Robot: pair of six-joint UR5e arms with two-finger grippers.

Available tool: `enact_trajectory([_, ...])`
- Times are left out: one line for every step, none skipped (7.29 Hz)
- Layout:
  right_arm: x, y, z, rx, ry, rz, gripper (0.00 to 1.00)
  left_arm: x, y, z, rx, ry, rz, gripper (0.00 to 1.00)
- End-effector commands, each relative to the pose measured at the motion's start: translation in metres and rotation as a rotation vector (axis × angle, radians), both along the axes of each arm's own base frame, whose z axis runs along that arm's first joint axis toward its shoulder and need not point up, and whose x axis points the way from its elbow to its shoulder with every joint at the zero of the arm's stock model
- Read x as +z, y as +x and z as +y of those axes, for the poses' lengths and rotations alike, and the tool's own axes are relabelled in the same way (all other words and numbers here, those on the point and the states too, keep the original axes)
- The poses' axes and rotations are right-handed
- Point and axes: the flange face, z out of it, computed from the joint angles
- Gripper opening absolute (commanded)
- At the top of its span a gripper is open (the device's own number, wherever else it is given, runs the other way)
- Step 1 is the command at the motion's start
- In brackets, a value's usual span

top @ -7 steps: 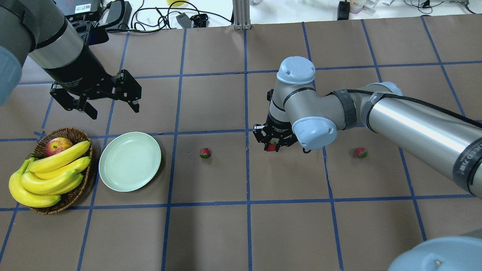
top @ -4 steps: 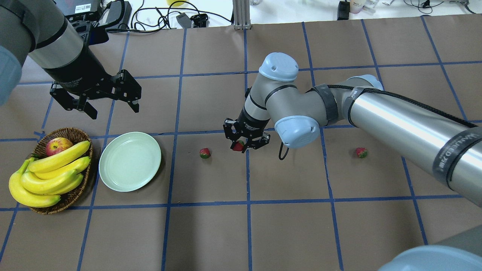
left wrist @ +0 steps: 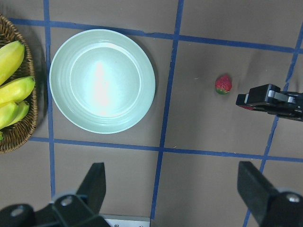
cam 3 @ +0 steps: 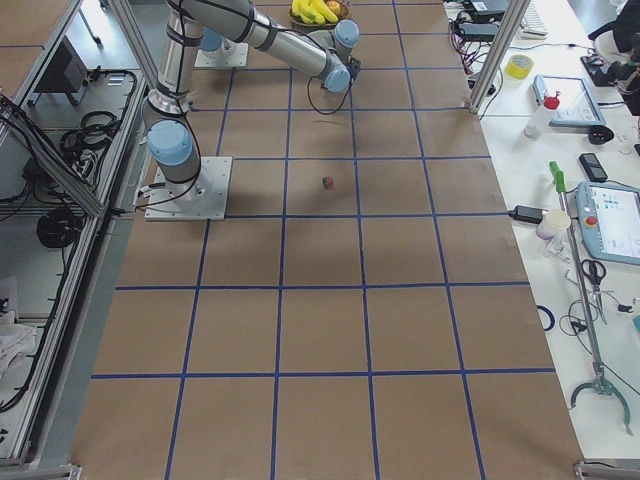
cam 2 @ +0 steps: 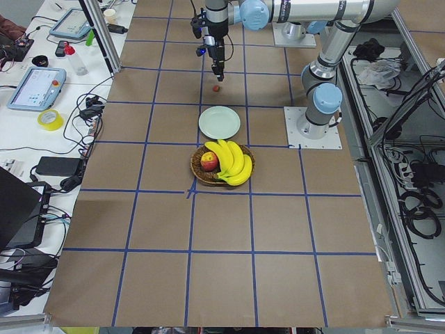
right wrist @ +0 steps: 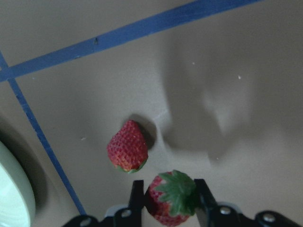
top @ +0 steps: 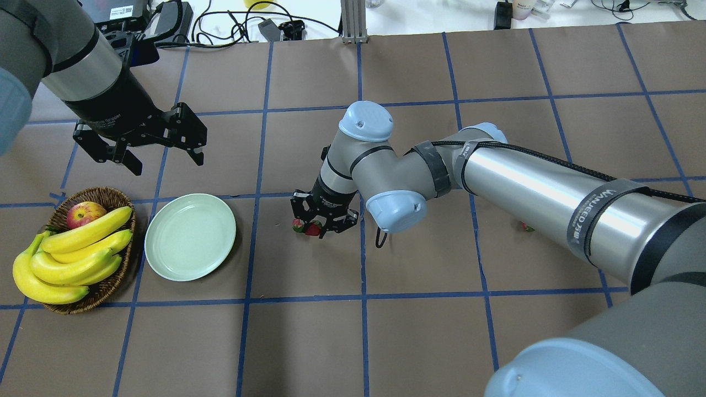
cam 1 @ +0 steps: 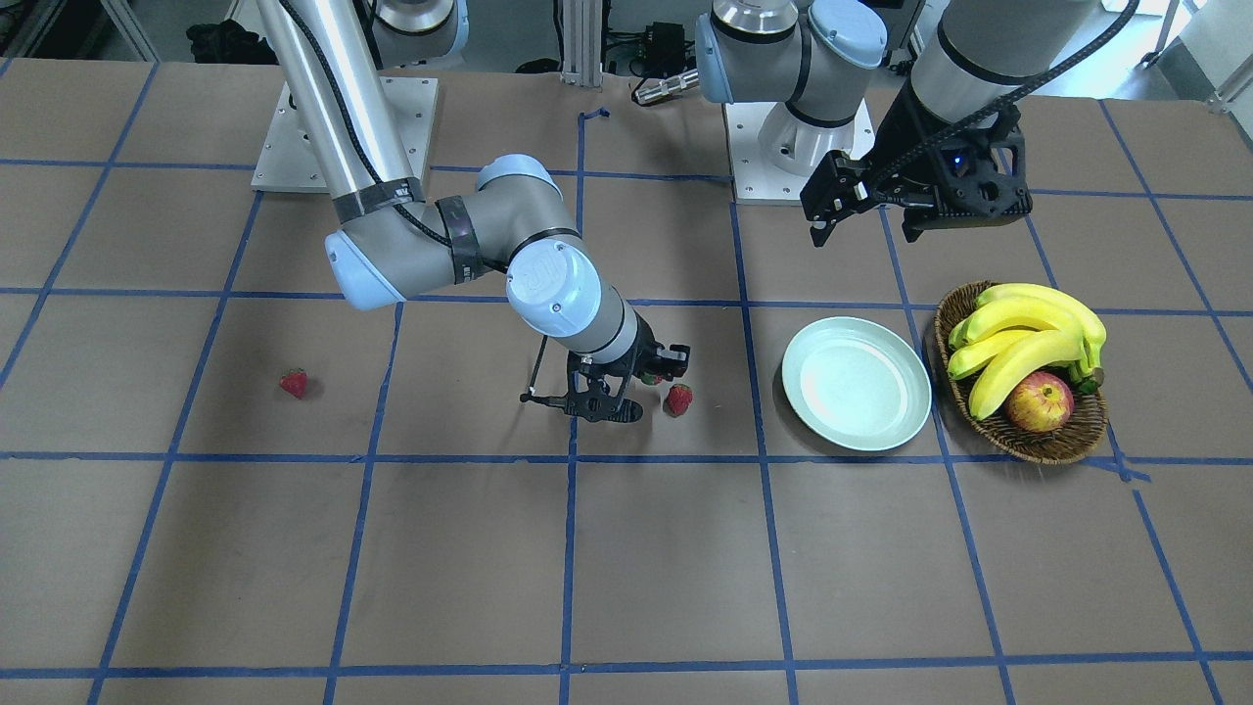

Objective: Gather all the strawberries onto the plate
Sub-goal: 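Move the strawberry beside the first one and release it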

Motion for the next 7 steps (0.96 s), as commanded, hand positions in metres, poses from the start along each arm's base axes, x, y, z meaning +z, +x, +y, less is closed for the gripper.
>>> enact_trajectory([0.002,0.002,-0.001,0.012,-0.010,0.003,1.00,0.001,0.000,0.001,-0.001,-0.001,0.000,1.00])
enact_trajectory([0.018,0.001,-0.002,0.014,-0.040,-0.002,1.00,0.000,0.000,0.000,-0.001,0.000,0.000,1.00])
enact_trajectory([0.049,-0.020,-0.010,0.011,-0.102,0.006,1.00,0.000,0.000,0.000,-0.001,0.000,0.000,1.00])
enact_trajectory([0.070,-0.062,-0.030,0.014,-0.175,0.047,1.00,0.001,0.000,0.000,-0.004,-0.003,0.000,1.00])
enact_trajectory([0.077,-0.110,-0.045,0.056,-0.191,0.133,1.00,-0.001,0.000,-0.001,0.000,0.002,0.000,1.00])
enact_trajectory([0.090,-0.160,-0.051,0.088,-0.150,0.206,1.00,-0.001,0.000,-0.001,0.000,0.002,0.000,1.00])
enact_trajectory([0.105,-0.206,-0.052,0.130,-0.150,0.244,1.00,-0.001,0.000,-0.001,0.000,0.000,0.000,1.00])
